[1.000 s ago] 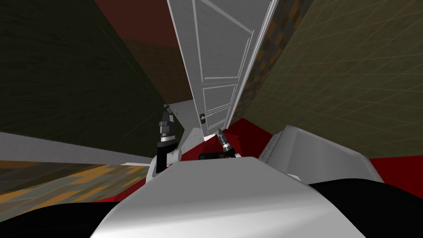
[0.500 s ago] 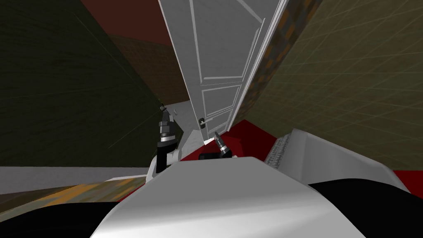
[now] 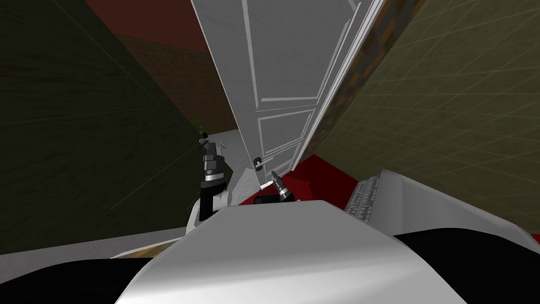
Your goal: Push the door open
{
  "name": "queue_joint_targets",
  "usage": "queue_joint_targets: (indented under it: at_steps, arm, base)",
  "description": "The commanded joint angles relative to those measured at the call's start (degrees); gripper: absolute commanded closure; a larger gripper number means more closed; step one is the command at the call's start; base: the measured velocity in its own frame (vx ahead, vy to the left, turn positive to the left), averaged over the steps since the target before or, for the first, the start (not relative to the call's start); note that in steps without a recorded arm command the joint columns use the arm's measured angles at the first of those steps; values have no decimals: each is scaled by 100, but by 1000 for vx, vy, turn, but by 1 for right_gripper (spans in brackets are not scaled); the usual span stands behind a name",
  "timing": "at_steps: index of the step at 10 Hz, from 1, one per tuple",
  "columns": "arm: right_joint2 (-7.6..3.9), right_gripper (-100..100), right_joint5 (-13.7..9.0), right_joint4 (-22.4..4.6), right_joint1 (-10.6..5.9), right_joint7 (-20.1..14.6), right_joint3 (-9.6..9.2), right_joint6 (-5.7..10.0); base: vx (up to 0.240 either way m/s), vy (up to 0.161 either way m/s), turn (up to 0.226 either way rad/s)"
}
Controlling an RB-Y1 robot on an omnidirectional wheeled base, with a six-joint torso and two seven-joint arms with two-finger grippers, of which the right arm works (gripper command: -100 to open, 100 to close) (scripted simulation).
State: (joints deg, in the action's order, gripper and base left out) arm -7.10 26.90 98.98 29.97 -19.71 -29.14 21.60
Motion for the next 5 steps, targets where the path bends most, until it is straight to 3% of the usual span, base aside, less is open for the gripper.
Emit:
queue_joint_targets:
  at_steps: [1,5]
  arm:
    - [37,-100,-15,-40,-59,12,15,-42]
    - [145,-100,-58,-154,-228,46,58,-163]
  base:
    - [112,47,35]
    - [180,95,34]
